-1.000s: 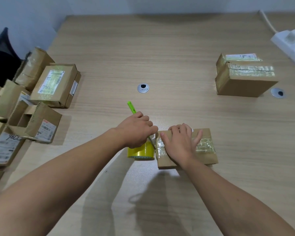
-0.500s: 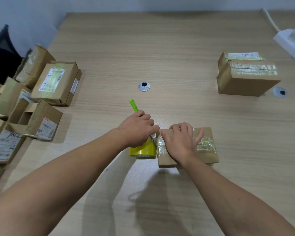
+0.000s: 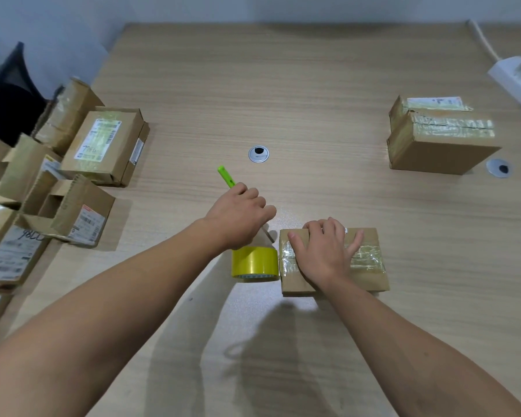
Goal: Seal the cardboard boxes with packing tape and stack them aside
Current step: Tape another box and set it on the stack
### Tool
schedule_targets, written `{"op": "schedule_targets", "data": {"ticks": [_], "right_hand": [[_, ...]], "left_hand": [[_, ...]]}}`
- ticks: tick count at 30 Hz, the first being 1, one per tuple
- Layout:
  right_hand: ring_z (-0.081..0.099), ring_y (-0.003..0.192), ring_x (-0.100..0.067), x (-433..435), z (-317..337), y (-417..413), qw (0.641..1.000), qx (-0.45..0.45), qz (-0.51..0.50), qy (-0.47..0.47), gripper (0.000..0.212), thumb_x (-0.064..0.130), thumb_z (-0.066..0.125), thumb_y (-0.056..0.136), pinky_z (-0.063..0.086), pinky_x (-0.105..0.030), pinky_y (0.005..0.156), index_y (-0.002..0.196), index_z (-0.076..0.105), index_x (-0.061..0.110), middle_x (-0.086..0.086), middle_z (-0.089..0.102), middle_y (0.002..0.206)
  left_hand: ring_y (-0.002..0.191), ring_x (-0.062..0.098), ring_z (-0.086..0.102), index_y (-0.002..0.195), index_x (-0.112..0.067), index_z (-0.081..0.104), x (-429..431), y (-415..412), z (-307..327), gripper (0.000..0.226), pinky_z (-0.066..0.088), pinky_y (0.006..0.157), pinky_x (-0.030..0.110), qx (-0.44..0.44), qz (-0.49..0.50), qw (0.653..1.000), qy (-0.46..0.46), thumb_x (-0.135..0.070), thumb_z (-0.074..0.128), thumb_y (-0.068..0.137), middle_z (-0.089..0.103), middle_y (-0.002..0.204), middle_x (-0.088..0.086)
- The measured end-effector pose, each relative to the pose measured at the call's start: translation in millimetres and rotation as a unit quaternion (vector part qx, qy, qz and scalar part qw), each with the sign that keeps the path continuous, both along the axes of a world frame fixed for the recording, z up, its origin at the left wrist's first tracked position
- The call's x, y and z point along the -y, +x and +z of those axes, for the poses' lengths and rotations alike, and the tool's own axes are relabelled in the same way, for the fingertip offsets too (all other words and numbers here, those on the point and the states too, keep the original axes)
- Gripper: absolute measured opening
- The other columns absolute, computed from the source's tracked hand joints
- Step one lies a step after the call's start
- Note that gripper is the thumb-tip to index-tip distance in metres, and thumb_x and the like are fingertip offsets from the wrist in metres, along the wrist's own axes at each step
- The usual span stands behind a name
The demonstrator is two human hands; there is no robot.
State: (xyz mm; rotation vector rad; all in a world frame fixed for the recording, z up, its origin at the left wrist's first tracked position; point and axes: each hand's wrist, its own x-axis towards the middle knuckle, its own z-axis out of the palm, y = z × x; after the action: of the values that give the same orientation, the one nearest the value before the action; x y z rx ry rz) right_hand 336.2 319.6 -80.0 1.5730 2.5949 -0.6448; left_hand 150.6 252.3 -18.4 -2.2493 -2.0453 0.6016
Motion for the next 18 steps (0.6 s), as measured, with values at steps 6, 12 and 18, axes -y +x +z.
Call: {"op": "schedule_targets", "data": {"ticks": [6, 12, 18], "right_hand": [[0.019, 0.146, -0.015, 0, -2, 0, 1.000, -0.001, 0.001, -0.003, 0.045, 0.058, 0.035, 0.101, -0.010, -0.061, 0.116, 0.129, 0.057, 0.030, 0.006, 0.046, 0.140], [0.020, 0.145, -0.016, 0, 0, 1, 1.000, 0.004, 0.005, -0.001, 0.044, 0.057, 0.036, 0.101, -0.009, -0.061, 0.116, 0.129, 0.056, 0.030, 0.005, 0.045, 0.139], [0.022, 0.144, -0.016, 0, -2, 0, 1.000, 0.001, 0.004, 0.004, 0.044, 0.058, 0.036, 0.101, -0.009, -0.060, 0.116, 0.128, 0.057, 0.030, 0.005, 0.046, 0.138]], "left_hand": [[0.100, 0.029, 0.055, 0.115, -0.017, 0.045, 40, -20, -27, 0.021, 0.034, 0.074, 0.036, 0.096, 0.287, 0.950, -0.074, -0.011, 0.049, 0.095, 0.060, 0.114, 0.007], [0.088, 0.024, 0.050, 0.109, -0.018, 0.046, 87, -5, -64, 0.013, 0.046, 0.073, 0.037, 0.229, 0.384, 0.890, -0.092, -0.017, 0.050, 0.097, 0.051, 0.109, 0.007], [0.089, 0.027, 0.050, 0.105, -0.015, 0.057, 81, -21, -66, 0.013, 0.045, 0.077, 0.036, 0.256, 0.412, 0.873, -0.048, -0.023, 0.049, 0.098, 0.045, 0.101, 0.006]]}}
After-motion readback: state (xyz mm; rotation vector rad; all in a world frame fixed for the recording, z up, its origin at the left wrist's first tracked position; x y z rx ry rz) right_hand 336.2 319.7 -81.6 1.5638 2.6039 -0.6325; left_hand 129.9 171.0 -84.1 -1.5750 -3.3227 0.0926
